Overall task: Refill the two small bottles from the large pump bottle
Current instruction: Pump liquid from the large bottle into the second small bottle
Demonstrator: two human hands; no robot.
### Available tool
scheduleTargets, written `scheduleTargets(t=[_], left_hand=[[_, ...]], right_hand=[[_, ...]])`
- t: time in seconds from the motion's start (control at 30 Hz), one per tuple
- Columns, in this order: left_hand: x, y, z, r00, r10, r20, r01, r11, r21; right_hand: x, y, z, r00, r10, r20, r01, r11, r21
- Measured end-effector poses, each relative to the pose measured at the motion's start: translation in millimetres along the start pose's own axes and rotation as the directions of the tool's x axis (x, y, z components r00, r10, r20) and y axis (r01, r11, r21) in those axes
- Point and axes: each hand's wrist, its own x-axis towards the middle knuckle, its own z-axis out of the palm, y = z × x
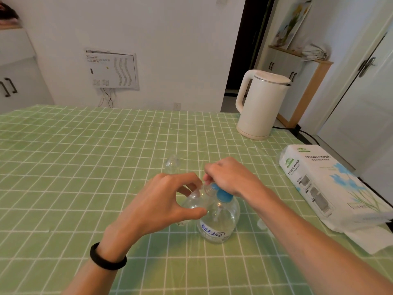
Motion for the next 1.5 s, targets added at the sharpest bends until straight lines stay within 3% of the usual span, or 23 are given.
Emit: scheduleTargets(t=[0.83, 1.5], left_hand=[[0.4, 2.2, -0.6, 1.0, 0.007, -0.01, -0.007, 1.0, -0.002], [1.2, 0.1, 0.6, 1.0, -0.002, -0.016, 0.002, 1.0, -0.019]], right_hand=[[-1.2, -3.0, -7.2, 0.999, -0.002, -0.035, -0.001, 0.996, -0.084], [-1.4, 0.7, -3.6, 0.999, -0.004, -0.04, 0.004, 1.0, 0.0]])
